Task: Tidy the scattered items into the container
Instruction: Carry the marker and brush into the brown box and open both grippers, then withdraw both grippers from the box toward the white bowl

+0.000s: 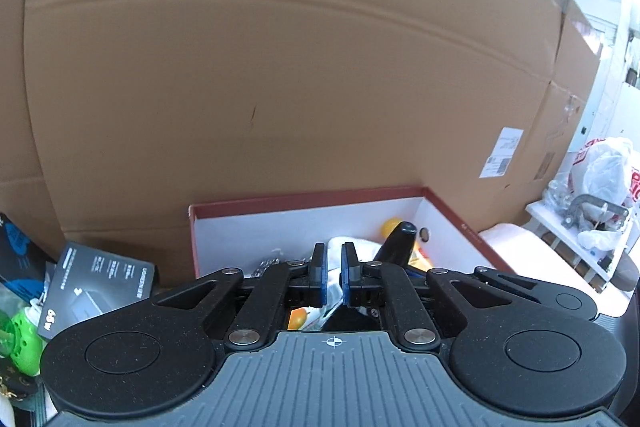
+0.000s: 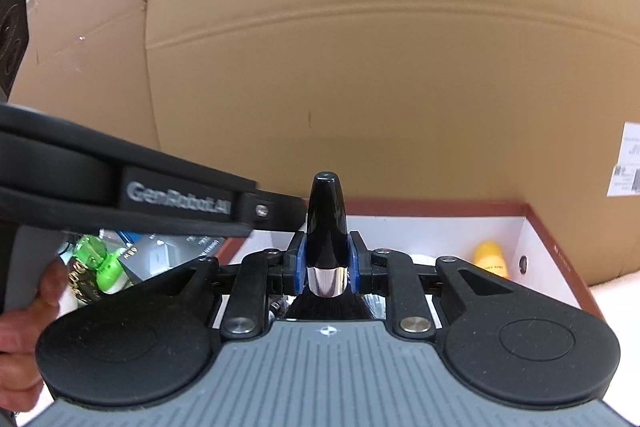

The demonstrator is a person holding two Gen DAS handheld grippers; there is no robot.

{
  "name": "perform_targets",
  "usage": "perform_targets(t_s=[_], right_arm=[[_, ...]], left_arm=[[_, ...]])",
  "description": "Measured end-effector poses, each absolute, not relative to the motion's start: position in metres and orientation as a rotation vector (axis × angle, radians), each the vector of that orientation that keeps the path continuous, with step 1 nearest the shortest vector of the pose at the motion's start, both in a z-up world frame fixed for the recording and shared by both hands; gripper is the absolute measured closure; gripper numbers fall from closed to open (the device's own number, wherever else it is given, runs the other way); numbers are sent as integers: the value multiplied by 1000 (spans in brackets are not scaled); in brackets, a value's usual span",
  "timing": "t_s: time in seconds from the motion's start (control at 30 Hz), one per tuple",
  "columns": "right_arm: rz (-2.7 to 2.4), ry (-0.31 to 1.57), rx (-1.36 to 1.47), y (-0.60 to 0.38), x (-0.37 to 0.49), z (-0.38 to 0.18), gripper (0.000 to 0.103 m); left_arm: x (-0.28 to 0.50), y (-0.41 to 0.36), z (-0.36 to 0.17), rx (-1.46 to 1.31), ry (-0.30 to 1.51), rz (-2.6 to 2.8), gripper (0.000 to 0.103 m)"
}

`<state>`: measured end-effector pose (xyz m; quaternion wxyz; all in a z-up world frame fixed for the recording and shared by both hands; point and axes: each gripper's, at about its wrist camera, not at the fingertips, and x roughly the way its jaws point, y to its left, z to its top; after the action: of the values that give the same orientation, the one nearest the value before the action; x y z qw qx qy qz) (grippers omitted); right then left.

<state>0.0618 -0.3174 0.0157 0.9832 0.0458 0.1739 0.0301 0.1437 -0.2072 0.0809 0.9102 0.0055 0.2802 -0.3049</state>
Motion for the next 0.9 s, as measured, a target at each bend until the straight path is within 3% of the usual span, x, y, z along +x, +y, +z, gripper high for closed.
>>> perform_targets(t_s=[0.03, 0.07, 0.13, 0.2, 0.27, 0.3, 0.33, 0.4, 0.5, 0.63, 0.9], right_arm=[[60, 355, 99, -318, 64, 14, 79], [61, 361, 103, -319, 66, 12, 79], [56, 365, 104, -319, 70, 9, 79], [51, 368, 106, -320, 73, 8, 78], [47, 378, 114, -321, 78, 6, 78], [41, 384, 111, -320, 80, 4, 74], [30, 393, 104, -320, 83, 2, 48], [-6, 373, 102, -321, 81, -2, 17], [-34, 352, 106, -327, 71, -7, 18], [-60, 354, 153, -332, 67, -10, 6], [-53, 373, 138, -324, 50, -17, 1]], left_arm=[[145, -206, 80, 14, 584, -623, 94], [147, -206, 77, 15, 589, -619, 78], [151, -205, 72, 11, 596, -601, 73], [154, -202, 70, 5, 602, -584, 57], [157, -197, 68, -18, 596, -548, 21], [157, -194, 68, -32, 585, -526, 13], [156, -191, 68, -48, 575, -512, 5], [156, -183, 67, -76, 570, -507, 1], [157, -177, 63, -94, 584, -511, 0], [151, -171, 53, -102, 623, -519, 0], [136, -161, 43, -121, 638, -532, 0]])
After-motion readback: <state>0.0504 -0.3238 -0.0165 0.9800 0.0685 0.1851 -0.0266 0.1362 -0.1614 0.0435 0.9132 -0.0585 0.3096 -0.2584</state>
